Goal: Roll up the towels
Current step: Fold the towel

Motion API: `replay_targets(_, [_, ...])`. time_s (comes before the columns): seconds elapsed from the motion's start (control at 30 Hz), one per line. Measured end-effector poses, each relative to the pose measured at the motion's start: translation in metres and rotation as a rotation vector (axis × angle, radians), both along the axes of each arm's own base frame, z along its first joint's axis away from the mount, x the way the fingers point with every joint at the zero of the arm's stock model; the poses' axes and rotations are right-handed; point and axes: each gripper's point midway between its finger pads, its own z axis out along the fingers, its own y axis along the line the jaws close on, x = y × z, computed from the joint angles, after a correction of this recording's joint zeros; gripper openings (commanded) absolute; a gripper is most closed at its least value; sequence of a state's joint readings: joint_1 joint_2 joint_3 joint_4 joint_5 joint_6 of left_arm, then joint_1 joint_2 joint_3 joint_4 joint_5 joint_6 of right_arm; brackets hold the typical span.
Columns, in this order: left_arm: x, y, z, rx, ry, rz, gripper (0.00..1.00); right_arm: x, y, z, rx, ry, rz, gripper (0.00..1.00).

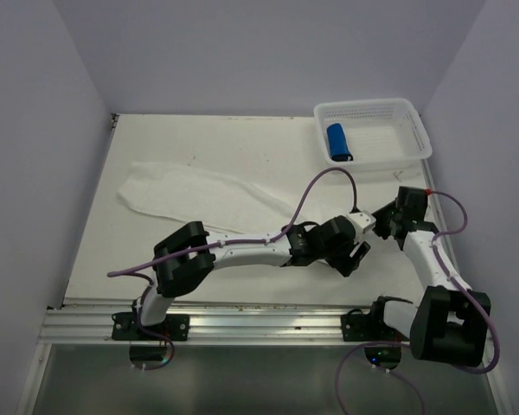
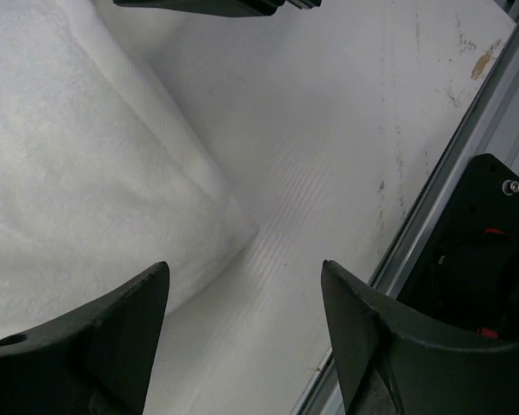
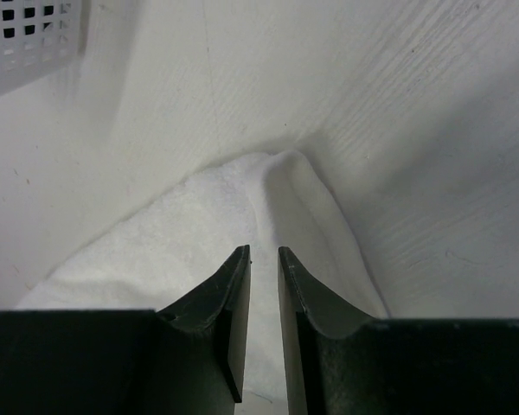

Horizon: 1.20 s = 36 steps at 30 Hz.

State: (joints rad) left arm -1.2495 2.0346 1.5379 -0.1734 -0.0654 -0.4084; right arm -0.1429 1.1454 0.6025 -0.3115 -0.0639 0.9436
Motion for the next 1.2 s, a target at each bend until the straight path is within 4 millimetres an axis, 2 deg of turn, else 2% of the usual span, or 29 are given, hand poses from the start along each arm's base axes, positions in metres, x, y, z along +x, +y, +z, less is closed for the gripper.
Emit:
replay_targets(0.13, [-0.001, 0.000, 0.000, -0.001, 0.001, -0.003, 0.76, 0.003, -0.007, 0.011, -0.014, -0.008, -0.003, 0.24])
replay_targets(0.23, [0.000, 0.007, 0.003, 0.006, -0.010, 0.008, 0.85, 0.001, -0.012, 0.017, -0.032, -0.012, 0.003, 0.27])
replay_targets(0.27, [0.001, 0.012, 0.005, 0.012, -0.021, 0.019, 0.85, 0.000, -0.012, 0.019, -0.038, -0.012, 0.008, 0.34])
replay_targets(0.33, [0.007, 0.022, 0.014, 0.019, -0.036, 0.050, 0.85, -0.005, -0.012, 0.021, -0.054, -0.011, 0.025, 0.39])
replay_targets(0.37, [0.011, 0.027, 0.020, 0.013, -0.039, 0.065, 0.85, -0.007, -0.012, 0.022, -0.060, -0.011, 0.038, 0.45])
replay_targets(0.43, [0.027, 0.044, 0.034, -0.009, -0.041, 0.111, 0.85, -0.012, -0.010, 0.023, -0.073, -0.009, 0.077, 0.50])
replay_targets(0.5, [0.055, 0.075, 0.048, -0.029, -0.043, 0.195, 0.86, -0.018, -0.005, 0.022, -0.074, 0.004, 0.124, 0.54])
replay_targets(0.6, [0.107, 0.137, 0.068, -0.047, -0.075, 0.366, 0.90, -0.027, 0.004, 0.018, -0.064, 0.024, 0.202, 0.55])
replay_targets(0.7, [0.143, 0.197, 0.083, -0.054, -0.121, 0.527, 0.91, -0.040, 0.014, 0.011, -0.045, 0.032, 0.276, 0.55])
replay_targets(0.8, [0.159, 0.245, 0.082, -0.047, -0.134, 0.635, 0.91, -0.055, 0.021, -0.002, -0.030, 0.068, 0.322, 0.55])
replay_targets(0.93, [0.175, 0.319, 0.047, 0.013, -0.077, 0.782, 0.91, -0.069, 0.026, -0.015, -0.008, 0.110, 0.355, 0.55])
replay_targets(1.03, [0.180, 0.363, 0.028, 0.041, -0.019, 0.877, 0.92, -0.075, 0.031, -0.022, 0.006, 0.136, 0.379, 0.55])
replay_targets(1.1, [0.182, 0.381, 0.025, 0.027, 0.007, 0.924, 0.92, -0.079, 0.035, -0.027, 0.007, 0.154, 0.401, 0.55])
replay_targets(1.2, [0.185, 0.394, 0.032, -0.024, 0.028, 0.954, 0.93, -0.087, 0.042, -0.033, 0.008, 0.180, 0.433, 0.55])
